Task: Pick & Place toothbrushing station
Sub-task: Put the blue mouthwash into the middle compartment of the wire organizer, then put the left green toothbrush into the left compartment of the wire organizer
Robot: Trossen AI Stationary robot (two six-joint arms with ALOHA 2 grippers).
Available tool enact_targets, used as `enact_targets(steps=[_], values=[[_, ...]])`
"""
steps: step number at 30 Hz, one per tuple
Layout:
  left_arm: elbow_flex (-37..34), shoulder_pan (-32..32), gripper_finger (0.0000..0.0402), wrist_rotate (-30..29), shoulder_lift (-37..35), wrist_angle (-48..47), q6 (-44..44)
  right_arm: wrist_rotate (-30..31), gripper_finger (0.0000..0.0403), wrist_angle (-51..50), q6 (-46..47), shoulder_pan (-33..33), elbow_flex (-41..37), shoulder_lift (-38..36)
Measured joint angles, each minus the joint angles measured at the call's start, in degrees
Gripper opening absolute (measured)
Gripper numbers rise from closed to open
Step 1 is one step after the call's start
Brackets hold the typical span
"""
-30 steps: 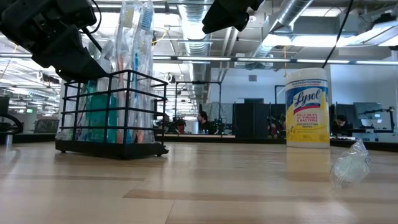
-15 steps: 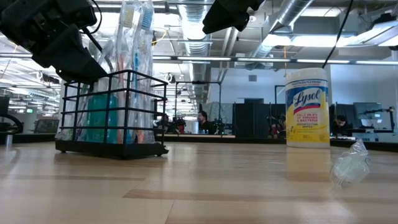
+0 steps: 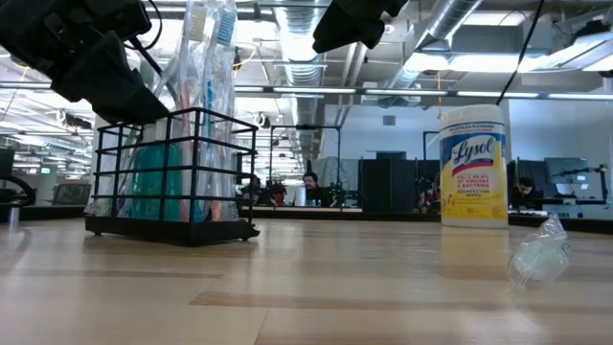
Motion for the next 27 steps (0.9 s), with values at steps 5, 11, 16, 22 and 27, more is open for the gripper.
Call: enact_targets(steps=[5,11,16,22,27], values=[[0.0,0.02,0.0113,-0.53,-0.14,0.3,0.24,0.0,0.0093,-0.02,0.0,0.01,0.0,0.0],[0.02,0.0,0.0112,-1.49,-0.69,0.73,1.71,0.0,0.0093,-0.02,0.0,0.0,0.0,0.0],[0.1,0.0,0.0112,-1.8,-2.95,1.05,3.11,0.0,0.0093,0.0,-0.02,0.02,0.0,0.0],[0.11,0.0,0.0112,-1.85,-5.83,0.98,5.03,0.0,0.0093,-0.02,-0.02,0.0,0.0,0.0],[0.13,0.0,0.0112,-1.84,-8.28,0.96,6.36,0.0,0.0093,-0.02,-0.02,0.02,0.0,0.0]])
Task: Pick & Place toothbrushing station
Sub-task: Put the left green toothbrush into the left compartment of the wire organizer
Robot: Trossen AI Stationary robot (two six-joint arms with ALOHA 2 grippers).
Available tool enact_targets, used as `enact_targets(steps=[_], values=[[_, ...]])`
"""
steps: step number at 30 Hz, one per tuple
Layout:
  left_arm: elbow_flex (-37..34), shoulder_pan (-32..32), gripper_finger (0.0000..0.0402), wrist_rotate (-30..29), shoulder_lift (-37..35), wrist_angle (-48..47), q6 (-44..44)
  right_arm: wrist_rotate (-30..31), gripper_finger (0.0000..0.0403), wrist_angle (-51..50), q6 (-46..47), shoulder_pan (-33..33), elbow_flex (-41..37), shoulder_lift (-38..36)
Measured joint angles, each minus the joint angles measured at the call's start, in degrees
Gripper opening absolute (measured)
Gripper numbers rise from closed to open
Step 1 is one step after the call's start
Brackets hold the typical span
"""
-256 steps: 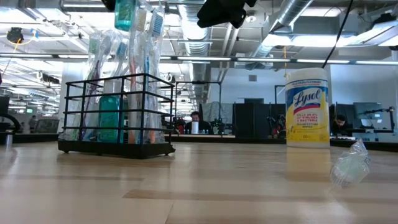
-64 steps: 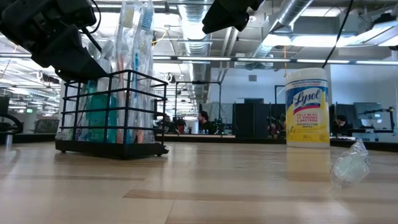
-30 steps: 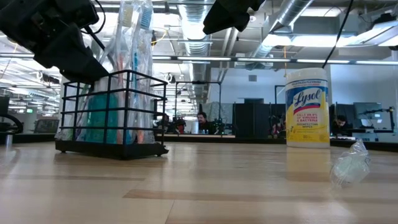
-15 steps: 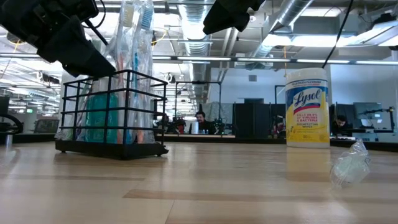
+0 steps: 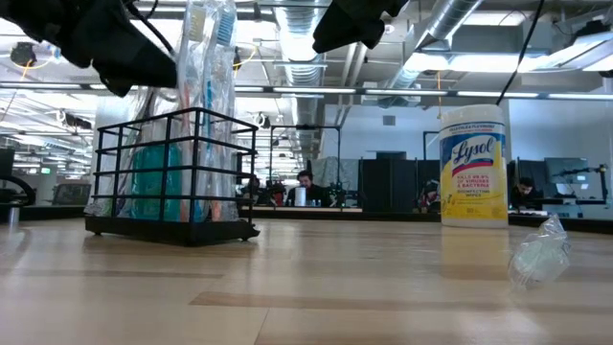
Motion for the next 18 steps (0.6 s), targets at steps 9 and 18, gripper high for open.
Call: enact_targets(steps=[9,18], values=[[0.04,0.0,0.0112,0.0,-5.68,0.0,4.02,0.0,0.0093,0.0,-0.02,0.0,0.0,0.0],[0.07,0.0,0.0112,-0.01,-12.36,1.55,10.03,0.0,0.0093,-0.31,-0.02,0.0,0.0,0.0]])
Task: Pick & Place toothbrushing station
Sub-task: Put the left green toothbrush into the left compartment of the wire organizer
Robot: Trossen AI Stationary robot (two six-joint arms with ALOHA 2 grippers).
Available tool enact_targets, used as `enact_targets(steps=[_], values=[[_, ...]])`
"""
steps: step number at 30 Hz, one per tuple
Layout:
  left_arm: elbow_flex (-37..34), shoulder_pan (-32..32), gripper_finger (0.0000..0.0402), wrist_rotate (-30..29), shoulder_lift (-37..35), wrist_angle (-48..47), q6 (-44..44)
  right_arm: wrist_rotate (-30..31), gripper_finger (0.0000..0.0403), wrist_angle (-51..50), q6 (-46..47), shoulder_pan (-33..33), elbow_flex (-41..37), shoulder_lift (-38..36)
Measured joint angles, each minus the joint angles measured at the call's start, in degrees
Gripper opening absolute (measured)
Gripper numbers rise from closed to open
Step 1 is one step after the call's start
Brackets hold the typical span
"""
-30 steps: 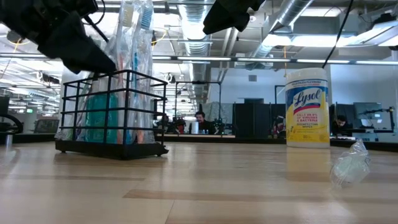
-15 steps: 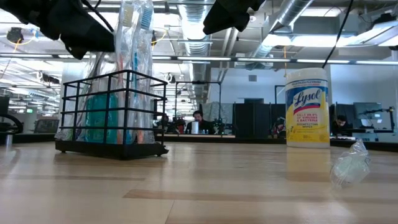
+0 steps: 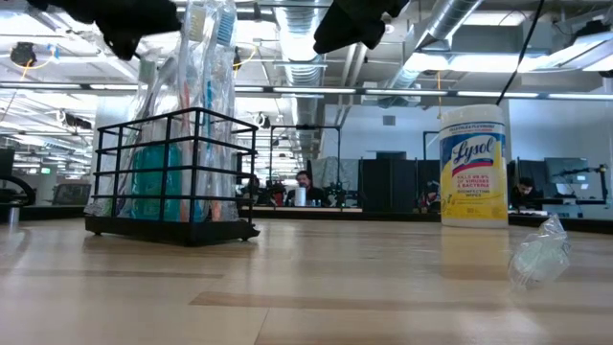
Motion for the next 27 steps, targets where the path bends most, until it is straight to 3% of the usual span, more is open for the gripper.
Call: enact_targets(steps=[10,15,27], values=[[0.0,0.01,0.0112,0.72,-2.6,14.23,15.82,-0.76,0.0093,-9.48,3.66,0.94,0.0,0.0],[0.04,2.96,0.0112,2.66,-2.54,16.62,18.31,-3.19,0.0093,-12.78,6.72,2.4,-0.2,0.0],[0.04,15.42,0.0112,17.95,-2.35,17.61,16.57,-5.18,0.0093,-16.38,15.61,6.6,-6.54,-0.02]])
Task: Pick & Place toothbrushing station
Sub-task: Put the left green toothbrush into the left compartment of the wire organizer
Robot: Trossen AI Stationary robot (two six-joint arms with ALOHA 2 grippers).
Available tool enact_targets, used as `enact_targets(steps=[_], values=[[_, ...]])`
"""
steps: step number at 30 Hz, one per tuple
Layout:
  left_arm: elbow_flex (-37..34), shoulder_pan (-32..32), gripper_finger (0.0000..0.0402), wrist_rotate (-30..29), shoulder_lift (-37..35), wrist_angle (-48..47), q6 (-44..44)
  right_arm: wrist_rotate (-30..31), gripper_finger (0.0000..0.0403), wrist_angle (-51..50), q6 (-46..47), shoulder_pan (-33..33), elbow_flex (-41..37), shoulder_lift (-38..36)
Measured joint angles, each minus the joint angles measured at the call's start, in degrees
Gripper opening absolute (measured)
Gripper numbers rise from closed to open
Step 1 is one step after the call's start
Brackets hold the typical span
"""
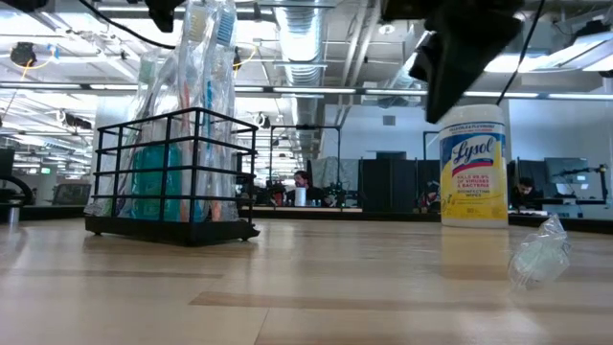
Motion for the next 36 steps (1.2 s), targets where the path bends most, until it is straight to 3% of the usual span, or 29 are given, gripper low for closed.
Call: enact_targets(steps=[10,16,26,36], values=[[0.0,1.41,0.0112,3.6,0.0,-0.03,-0.01,-1.57,0.0093,4.96,5.86,5.95,-4.26,0.0],[0.0,1.41,0.0112,3.58,0.0,-0.16,-0.01,-1.07,0.0093,8.25,4.22,9.54,-4.54,0.09],[-0.01,1.41,0.0112,3.56,0.0,-1.4,0.0,-3.88,0.0093,12.61,-1.08,10.18,-2.42,8.46],[0.02,1.52,0.0112,3.47,1.48,-1.08,0.02,-5.79,0.0093,7.82,-3.06,10.08,0.68,14.02]])
